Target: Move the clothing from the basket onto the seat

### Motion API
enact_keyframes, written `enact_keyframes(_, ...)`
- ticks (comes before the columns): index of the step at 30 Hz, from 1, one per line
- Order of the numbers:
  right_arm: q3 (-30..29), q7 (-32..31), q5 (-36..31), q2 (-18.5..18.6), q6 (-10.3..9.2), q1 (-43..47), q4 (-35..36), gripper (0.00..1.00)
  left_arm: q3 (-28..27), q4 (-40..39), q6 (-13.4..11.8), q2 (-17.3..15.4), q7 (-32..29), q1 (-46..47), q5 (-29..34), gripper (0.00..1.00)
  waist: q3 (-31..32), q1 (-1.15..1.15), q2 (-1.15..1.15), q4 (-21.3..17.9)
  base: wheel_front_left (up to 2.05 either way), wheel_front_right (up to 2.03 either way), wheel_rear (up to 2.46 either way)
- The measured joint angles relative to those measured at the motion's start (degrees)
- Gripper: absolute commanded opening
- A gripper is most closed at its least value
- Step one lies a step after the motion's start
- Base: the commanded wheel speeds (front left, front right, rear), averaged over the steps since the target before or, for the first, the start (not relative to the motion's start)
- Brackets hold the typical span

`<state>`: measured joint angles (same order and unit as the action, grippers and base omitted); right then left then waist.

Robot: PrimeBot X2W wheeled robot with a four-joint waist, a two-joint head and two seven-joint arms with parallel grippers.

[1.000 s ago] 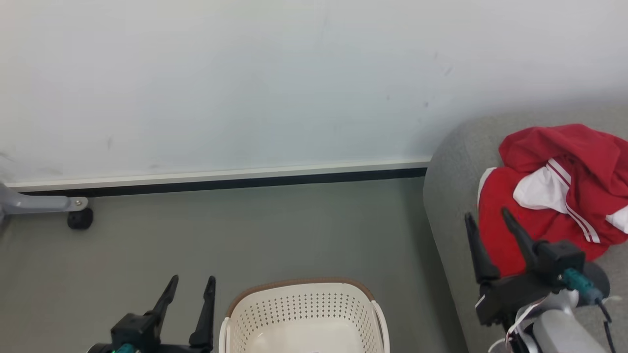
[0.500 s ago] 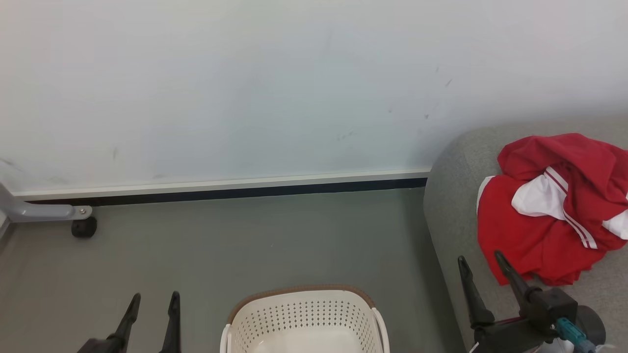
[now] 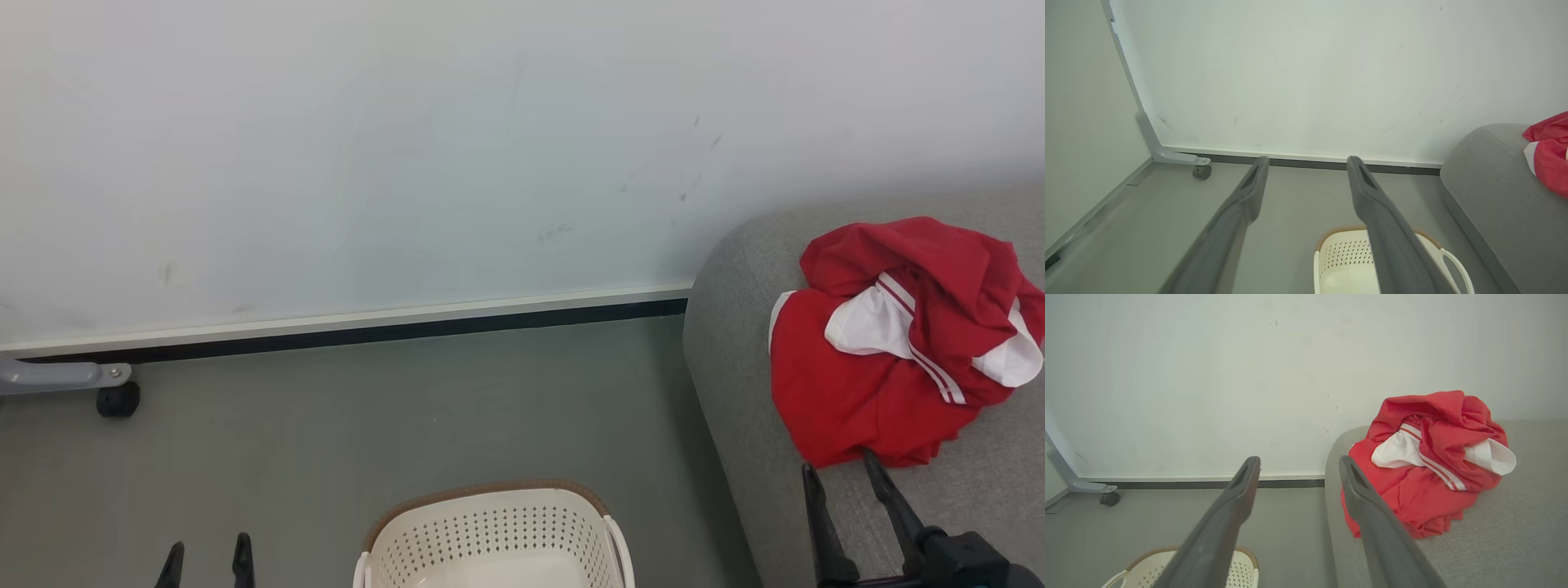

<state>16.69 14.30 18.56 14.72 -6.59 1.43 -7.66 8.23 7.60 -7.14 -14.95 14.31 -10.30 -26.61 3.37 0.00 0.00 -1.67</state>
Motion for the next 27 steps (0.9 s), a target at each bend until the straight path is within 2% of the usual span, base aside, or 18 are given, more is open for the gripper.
enact_keyframes(24, -3.8, 0.0, -2.1, -0.3, -0.47, 2.8, 5.4, 1.00, -1.7, -3.6, 0.0, 1.0, 0.0, -1.9, 3.1, 1.00, -0.6, 0.00, 0.00, 0.3, 0.00, 0.00, 0.00)
enact_keyframes(25, -3.9, 0.0, -2.1, -0.3, -0.47, 2.8, 5.4, 0.00, -1.8, -3.6, 0.0, 1.0, 0.0, -1.9, 3.1, 0.00, -0.6, 0.00, 0.00, 0.4, 0.00, 0.00, 0.00)
enact_keyframes(27, -3.7, -0.1, -2.1, -0.5, -0.47, 2.9, 4.7, 0.00, -1.7, -2.8, 0.0, 1.3, -0.1, -2.0, 3.0, 0.00, -0.6, 0.00, 0.00, 0.4, 0.00, 0.00, 0.00)
